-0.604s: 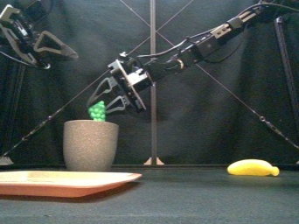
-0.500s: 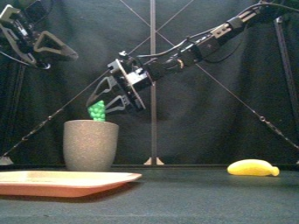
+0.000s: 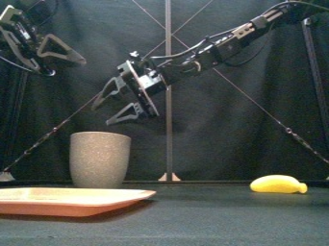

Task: Pick the green grapes then place it in the grey bowl
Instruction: Drop green grapes in the grey bowl and return to neutral

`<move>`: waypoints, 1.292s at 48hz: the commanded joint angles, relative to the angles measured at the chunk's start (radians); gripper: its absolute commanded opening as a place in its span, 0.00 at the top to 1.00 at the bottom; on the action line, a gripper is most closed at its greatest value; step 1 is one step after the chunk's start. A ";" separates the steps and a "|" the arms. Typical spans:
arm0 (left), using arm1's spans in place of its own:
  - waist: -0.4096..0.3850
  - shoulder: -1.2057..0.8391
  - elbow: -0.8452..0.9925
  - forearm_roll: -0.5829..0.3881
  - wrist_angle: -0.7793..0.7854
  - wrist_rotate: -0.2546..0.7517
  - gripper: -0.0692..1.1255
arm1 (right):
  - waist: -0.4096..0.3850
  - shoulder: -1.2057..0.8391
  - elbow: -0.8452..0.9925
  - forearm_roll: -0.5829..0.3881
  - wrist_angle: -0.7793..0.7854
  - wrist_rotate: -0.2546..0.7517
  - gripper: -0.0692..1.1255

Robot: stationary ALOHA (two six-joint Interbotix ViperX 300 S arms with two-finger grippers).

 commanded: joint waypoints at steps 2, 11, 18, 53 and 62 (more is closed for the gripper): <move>0.002 0.003 -0.011 0.000 0.006 0.000 0.88 | 0.014 -0.123 0.025 -0.037 0.009 -0.002 0.15; 0.002 0.003 -0.014 0.000 0.006 -0.002 0.88 | 0.018 -0.245 0.160 -0.052 0.011 -0.002 0.15; 0.003 0.003 -0.020 0.002 0.006 0.000 0.88 | 0.038 -0.336 0.279 -0.074 0.005 -0.012 0.15; 0.038 0.002 0.002 0.000 -0.029 -0.002 0.88 | 0.078 -0.646 0.706 -0.095 -0.158 -0.040 0.15; 0.040 0.002 0.005 0.000 -0.029 0.000 0.88 | 0.080 -0.693 0.761 -0.127 -0.252 -0.048 0.15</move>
